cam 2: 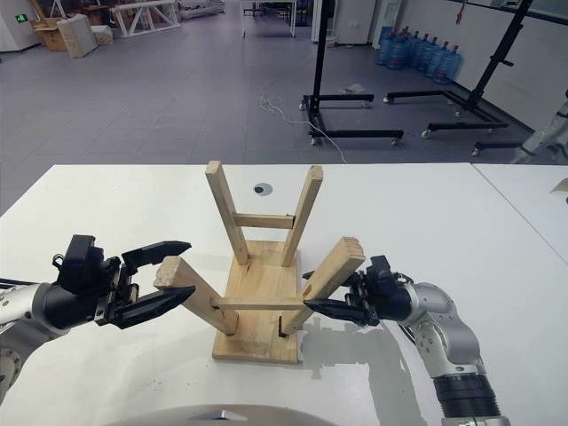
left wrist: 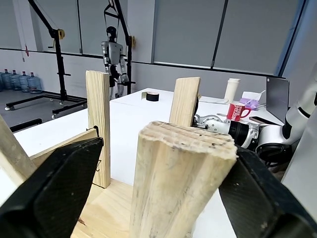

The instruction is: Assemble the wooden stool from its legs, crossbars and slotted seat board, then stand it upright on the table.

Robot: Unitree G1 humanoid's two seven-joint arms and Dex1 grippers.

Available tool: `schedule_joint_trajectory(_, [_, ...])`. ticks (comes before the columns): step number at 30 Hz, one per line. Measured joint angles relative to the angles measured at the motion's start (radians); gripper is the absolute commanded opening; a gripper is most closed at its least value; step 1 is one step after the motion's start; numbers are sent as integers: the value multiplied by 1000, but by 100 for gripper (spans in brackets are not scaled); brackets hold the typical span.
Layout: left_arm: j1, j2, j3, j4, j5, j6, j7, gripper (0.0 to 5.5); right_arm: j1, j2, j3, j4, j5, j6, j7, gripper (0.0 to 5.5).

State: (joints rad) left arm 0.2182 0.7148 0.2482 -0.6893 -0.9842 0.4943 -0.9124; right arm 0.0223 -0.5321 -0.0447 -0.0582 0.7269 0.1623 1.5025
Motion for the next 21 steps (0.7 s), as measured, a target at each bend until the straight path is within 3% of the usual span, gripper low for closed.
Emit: schedule_joint_trajectory(21, [6, -12, -17, 16, -20, 9, 14, 382, 10, -8, 51, 0, -1, -90, 25, 205])
